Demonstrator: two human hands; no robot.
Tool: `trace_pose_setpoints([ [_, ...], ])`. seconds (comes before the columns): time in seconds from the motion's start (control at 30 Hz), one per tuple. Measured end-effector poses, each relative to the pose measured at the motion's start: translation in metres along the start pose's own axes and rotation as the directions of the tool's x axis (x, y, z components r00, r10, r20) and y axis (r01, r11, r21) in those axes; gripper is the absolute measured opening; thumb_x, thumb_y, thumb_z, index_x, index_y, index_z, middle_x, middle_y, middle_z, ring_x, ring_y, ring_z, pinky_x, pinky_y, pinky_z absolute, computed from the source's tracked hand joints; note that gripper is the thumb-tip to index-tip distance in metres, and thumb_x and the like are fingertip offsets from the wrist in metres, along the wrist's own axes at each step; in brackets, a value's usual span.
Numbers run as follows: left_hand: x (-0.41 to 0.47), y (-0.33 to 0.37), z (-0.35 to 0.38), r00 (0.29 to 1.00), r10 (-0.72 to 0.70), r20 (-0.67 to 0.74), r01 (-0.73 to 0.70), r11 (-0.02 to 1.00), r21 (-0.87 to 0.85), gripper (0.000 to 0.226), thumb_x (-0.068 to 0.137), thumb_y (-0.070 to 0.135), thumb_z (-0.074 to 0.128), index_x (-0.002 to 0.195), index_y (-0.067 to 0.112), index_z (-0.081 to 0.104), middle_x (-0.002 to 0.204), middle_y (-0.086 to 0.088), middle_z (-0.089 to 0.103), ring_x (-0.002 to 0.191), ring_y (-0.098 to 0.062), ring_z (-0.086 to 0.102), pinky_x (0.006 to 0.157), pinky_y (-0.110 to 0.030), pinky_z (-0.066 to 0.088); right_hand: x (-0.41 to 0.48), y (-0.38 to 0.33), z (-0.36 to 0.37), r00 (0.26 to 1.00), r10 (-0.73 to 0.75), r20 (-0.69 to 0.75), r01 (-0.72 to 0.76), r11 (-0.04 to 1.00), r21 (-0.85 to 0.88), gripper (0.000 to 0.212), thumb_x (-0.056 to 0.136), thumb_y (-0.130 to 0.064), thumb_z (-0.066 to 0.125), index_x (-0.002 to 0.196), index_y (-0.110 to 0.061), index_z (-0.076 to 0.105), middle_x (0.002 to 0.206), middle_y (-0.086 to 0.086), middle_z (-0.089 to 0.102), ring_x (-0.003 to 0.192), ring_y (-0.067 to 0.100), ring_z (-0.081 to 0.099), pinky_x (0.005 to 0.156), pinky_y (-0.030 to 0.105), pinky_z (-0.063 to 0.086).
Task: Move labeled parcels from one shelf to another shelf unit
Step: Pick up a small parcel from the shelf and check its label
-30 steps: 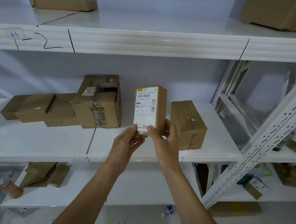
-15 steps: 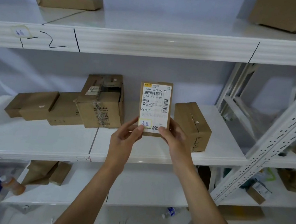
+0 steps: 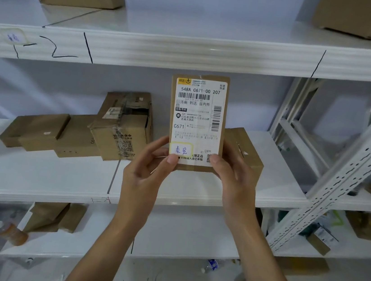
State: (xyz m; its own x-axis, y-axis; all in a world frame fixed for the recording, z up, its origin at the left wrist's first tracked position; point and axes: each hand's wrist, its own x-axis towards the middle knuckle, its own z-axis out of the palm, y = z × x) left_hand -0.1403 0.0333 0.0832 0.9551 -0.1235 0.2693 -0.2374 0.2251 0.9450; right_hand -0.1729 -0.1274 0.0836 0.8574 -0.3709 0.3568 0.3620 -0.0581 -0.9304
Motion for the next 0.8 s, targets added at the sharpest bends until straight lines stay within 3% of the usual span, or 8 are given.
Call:
trace_pose_setpoints([
  [0.17,-0.0022,0.0049,0.0005,1.0,0.005,0.0,-0.005,1.0,-0.01,0.05,0.082,0.034,0.069,0.13,0.022,0.066,0.111,-0.001,0.081,0.109,-0.019,0.076,0.087,-0.024,0.061,-0.001,-0.0031,0.0009,1.0,-0.027,-0.005,0.027,0.999,0.022,0.055,0.085,-0.041,0.061,0.135,-0.02,0.064,0.128,-0.004,0.074,0.124,0.02,0.067,0.101,0.042,0.056],
  [0.37,-0.0055,0.0068,0.0011,1.0,-0.001,-0.008,0.001,1.0,-0.016,0.049,0.082,0.033,0.068,0.13,0.021,0.066,0.11,0.0,0.081,0.109,-0.019,0.076,0.086,-0.024,0.061,-0.006,-0.0023,0.0021,0.999,-0.035,-0.005,0.035,0.999,0.035,0.051,0.085,-0.044,0.061,0.133,-0.027,0.064,0.128,-0.008,0.073,0.125,0.018,0.066,0.1,0.038,0.057],
  [0.8,-0.0072,0.0062,0.0003,1.0,-0.011,-0.016,0.011,1.0,0.002,0.041,0.083,0.031,0.067,0.124,0.027,0.068,0.107,0.008,0.082,0.105,-0.015,0.076,0.087,-0.027,0.062,-0.0086,-0.0006,0.0033,0.999,-0.014,-0.036,0.015,0.999,0.042,0.054,0.087,-0.045,0.06,0.135,-0.021,0.065,0.13,-0.006,0.072,0.125,0.019,0.066,0.103,0.046,0.056],
])
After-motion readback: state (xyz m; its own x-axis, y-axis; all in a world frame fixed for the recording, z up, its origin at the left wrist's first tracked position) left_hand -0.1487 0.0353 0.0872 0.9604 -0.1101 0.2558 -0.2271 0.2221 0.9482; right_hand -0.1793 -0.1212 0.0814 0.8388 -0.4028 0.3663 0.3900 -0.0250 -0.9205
